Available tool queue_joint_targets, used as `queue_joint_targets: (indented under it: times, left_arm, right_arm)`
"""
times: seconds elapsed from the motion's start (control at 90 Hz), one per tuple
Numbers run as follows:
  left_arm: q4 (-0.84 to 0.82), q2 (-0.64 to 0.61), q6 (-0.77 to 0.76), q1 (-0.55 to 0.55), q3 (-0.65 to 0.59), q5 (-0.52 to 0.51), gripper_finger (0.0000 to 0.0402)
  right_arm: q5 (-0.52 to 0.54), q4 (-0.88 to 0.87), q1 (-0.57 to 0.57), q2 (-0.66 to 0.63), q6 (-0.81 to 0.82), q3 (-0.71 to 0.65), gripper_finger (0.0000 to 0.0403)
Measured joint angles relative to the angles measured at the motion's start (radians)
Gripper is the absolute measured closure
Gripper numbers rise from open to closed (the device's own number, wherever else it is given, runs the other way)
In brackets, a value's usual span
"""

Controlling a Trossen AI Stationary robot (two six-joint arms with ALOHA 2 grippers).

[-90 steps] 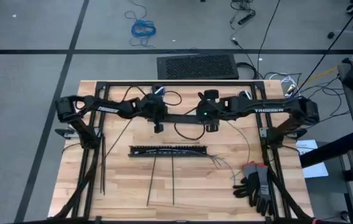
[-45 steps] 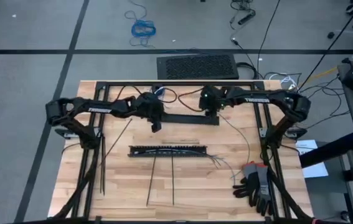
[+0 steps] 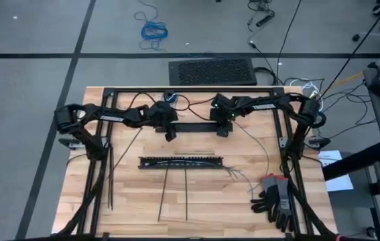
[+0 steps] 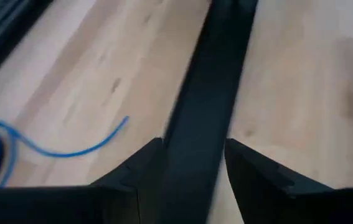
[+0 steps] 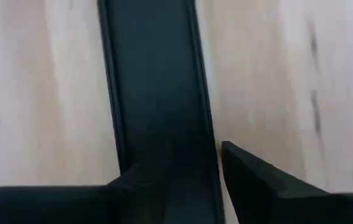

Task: Ziptie cables
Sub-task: Close the black cable duct

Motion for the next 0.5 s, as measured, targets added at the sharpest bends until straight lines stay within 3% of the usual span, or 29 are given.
queue_joint_targets:
  times: [0.178, 0.5]
  left_arm:
    - [0.002, 0.0, 0.009, 0.001, 0.0, -0.026, 0.023]
    - [-0.015, 0.001, -0.06, 0.028, 0.0, -0.104, 0.023]
  right_arm:
    - [0.007, -0.005, -0.008, 0.008, -0.021, 0.0, 0.039]
    - [0.021, -0.04, -0.001, -0.058, -0.038, -0.012, 0.0401]
